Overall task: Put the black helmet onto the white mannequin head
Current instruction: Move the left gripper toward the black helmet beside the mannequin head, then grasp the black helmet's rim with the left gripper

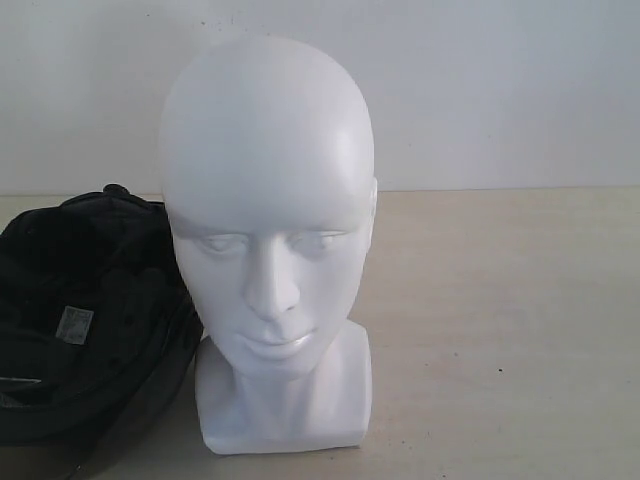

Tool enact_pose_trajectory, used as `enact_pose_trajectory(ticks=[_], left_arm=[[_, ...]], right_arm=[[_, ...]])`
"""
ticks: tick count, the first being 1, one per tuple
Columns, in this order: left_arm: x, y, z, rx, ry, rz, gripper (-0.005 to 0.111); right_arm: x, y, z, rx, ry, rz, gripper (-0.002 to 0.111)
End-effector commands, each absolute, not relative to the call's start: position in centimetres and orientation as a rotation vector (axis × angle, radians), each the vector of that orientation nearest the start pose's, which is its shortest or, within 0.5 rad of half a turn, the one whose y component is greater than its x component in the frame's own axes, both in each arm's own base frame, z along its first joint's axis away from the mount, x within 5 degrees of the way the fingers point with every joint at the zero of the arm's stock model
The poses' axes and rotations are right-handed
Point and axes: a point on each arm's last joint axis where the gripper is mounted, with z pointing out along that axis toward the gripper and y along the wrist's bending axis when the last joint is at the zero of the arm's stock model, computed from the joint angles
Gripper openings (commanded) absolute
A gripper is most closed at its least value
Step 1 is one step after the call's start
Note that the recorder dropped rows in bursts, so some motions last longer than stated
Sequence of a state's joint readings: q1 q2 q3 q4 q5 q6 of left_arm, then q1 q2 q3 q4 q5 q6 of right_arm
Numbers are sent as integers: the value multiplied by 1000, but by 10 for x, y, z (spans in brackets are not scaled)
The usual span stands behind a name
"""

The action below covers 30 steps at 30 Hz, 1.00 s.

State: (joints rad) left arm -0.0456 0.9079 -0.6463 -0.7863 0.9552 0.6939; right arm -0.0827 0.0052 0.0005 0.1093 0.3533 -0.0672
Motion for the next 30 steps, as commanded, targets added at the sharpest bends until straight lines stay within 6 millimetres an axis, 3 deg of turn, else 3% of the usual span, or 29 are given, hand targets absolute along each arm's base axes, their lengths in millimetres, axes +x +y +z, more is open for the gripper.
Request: enact_pose_trajectory(ticks=[1, 13, 24, 30], left_arm=[[170, -61, 274, 524, 2381, -723, 61], [201, -82, 234, 648, 2474, -632, 63], [219, -99, 259, 726, 2329, -482, 63], [226, -102, 253, 747, 2390, -498, 63]], right_arm=[[54, -1, 182, 79, 1823, -6, 0], [54, -1, 182, 79, 1823, -6, 0], [53, -1, 182, 79, 1828, -6, 0], [53, -1, 182, 79, 1828, -6, 0]])
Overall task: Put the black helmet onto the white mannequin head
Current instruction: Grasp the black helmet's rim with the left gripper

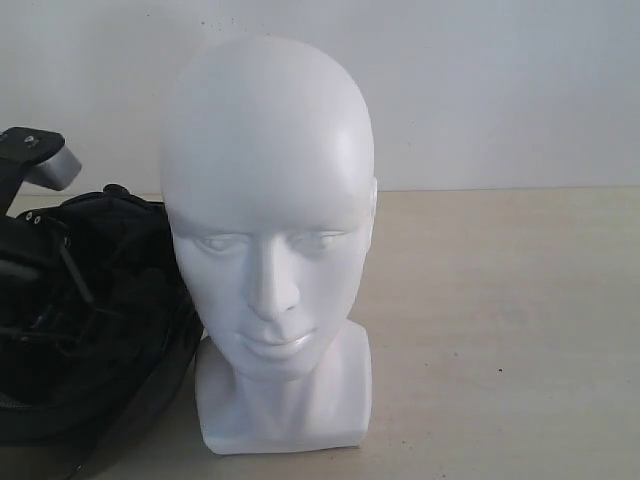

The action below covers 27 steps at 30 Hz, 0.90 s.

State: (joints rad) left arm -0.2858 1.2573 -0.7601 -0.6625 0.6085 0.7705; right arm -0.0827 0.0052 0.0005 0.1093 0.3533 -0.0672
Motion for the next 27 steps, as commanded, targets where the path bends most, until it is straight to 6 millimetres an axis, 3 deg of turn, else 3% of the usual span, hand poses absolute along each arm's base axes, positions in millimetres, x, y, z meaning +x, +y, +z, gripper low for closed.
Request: enact_pose_trajectory(ticks=[1, 27], left_arm=[[226, -102, 250, 751, 2404, -503, 63], [248, -107, 211, 723, 2555, -509, 63]], right_arm=[[53, -1, 182, 79, 1828, -6, 0], [53, -1, 182, 79, 1828, -6, 0]])
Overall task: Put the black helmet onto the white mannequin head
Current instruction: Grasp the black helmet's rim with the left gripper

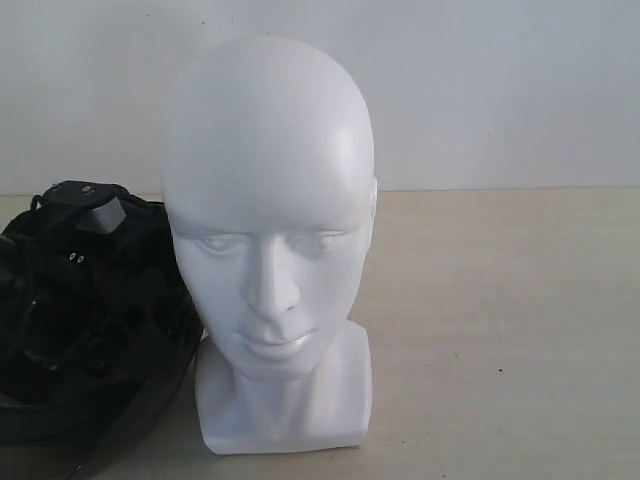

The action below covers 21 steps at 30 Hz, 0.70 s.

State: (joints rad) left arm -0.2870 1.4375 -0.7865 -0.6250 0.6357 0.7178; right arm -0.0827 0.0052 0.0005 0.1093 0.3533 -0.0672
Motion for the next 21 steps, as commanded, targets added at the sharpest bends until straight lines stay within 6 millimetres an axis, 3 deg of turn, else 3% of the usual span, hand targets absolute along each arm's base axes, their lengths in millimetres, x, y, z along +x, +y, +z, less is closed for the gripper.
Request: enact_pose_trajectory(ticks=[1, 21], left_arm=[[248, -107, 209, 723, 2562, -508, 63], [262, -110, 192, 686, 2554, -496, 63]], right_arm=[[53, -1, 182, 79, 1828, -6, 0], [53, -1, 182, 79, 1828, -6, 0]])
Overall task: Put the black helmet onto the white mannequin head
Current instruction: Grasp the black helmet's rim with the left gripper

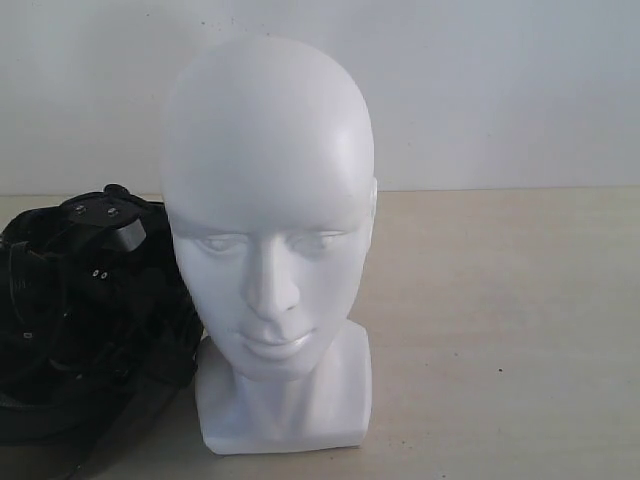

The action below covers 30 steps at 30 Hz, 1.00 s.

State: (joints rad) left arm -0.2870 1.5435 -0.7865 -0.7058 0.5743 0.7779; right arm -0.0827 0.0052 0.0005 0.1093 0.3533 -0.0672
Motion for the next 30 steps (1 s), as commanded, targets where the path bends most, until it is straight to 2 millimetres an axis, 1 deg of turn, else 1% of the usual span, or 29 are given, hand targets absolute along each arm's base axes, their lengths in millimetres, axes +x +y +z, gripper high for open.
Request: enact_pose_trajectory(ticks=[1, 17, 19, 20, 25, 26, 27, 28, 29, 30], left_arm=[[262, -110, 192, 682, 2549, -490, 63], [262, -107, 191, 758, 2540, -422, 61], [263, -106, 191, 759, 2538, -398, 56], [264, -105, 191, 730, 2538, -392, 51], [268, -104, 192, 729, 2505, -356, 49], [268, -104, 192, 724, 2500, -351, 47], [269, -104, 192, 720, 2495, -346, 41], [269, -104, 192, 723, 2492, -344, 31], [269, -104, 192, 741, 2486, -338, 24], [269, -103, 192, 792, 2472, -321, 13]], right_arm=[[53, -1, 182, 79, 1828, -6, 0], [53, -1, 182, 79, 1828, -6, 0], [53, -1, 182, 79, 1828, -6, 0], [54, -1, 183, 79, 1821, -6, 0], [54, -1, 182, 79, 1823, -6, 0], [54, -1, 182, 79, 1823, -6, 0], [54, -1, 182, 79, 1823, -6, 0], [54, -1, 182, 79, 1823, -6, 0], [54, -1, 182, 79, 1823, -6, 0], [54, -1, 182, 79, 1823, -6, 0]])
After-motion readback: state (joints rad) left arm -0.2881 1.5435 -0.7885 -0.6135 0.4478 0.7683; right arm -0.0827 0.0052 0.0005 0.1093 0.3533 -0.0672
